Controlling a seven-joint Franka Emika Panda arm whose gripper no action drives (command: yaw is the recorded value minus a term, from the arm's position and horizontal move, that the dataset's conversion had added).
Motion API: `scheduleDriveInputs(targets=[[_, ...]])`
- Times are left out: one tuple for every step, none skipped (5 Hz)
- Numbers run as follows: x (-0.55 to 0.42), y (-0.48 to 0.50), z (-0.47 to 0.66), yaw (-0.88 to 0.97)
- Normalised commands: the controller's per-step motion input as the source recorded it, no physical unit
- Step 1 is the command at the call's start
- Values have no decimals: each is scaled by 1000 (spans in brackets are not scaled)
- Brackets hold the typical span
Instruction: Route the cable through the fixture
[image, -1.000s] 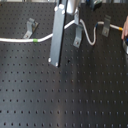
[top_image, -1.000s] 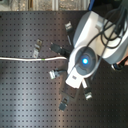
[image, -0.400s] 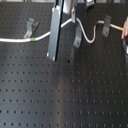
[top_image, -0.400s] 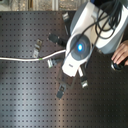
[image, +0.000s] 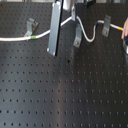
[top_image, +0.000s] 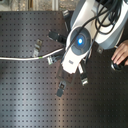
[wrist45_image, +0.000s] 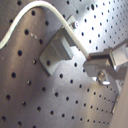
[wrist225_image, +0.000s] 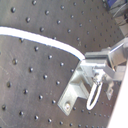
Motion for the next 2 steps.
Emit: scheduleDriveInputs(targets=[[112,63,226,14],[103,231,-3,157]])
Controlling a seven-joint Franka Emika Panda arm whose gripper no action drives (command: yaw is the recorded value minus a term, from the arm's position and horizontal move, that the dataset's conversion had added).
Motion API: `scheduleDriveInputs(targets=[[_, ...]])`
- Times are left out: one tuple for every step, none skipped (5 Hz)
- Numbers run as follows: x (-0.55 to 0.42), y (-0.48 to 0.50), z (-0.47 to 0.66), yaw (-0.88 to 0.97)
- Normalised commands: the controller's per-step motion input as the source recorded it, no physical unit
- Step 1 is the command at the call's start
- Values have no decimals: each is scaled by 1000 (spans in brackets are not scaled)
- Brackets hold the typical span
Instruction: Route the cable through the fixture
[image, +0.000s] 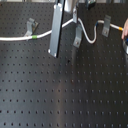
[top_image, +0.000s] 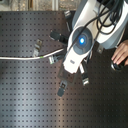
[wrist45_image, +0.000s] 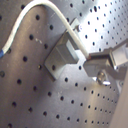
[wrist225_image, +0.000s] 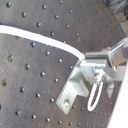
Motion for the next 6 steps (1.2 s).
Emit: scheduleDriveInputs(targets=[[113,302,12,171],[-150,121,134,0],[-172,95,142,0],[-101,-57,204,-77],[-142,-186,196,-83],[-13,-28,73,0]])
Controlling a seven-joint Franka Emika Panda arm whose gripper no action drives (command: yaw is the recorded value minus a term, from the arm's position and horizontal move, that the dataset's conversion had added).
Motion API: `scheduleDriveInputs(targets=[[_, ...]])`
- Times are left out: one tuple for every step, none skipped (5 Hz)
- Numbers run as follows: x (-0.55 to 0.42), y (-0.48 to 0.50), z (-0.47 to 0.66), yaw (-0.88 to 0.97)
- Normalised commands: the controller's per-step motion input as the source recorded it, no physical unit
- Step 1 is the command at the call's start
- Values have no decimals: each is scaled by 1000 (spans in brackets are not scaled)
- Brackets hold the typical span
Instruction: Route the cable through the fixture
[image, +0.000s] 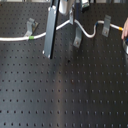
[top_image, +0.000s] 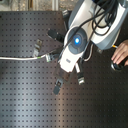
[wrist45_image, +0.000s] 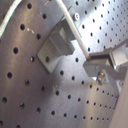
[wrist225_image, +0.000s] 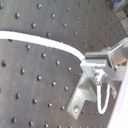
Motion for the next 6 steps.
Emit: scheduleDriveInputs(targets=[[6,3,244,0],[103,-45,335,0],[35,69,16,0],[104,205,16,0],[114,268,67,66],[-20,39,289,3]])
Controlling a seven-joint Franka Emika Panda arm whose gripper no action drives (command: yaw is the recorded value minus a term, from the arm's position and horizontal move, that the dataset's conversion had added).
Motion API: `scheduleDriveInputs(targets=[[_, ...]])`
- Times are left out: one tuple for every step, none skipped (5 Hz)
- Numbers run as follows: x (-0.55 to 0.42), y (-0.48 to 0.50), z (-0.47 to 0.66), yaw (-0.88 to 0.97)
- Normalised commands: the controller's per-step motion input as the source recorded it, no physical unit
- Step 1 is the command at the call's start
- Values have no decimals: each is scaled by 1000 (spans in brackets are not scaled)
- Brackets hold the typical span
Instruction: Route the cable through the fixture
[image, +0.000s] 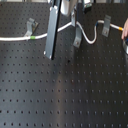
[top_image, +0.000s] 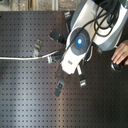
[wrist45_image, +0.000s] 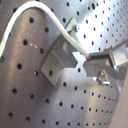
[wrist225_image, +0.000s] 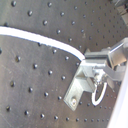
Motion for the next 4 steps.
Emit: scheduleDriveInputs(targets=[[-57,7,514,0],[-40,32,502,11],[-105,144,390,129],[-130,80,351,60]])
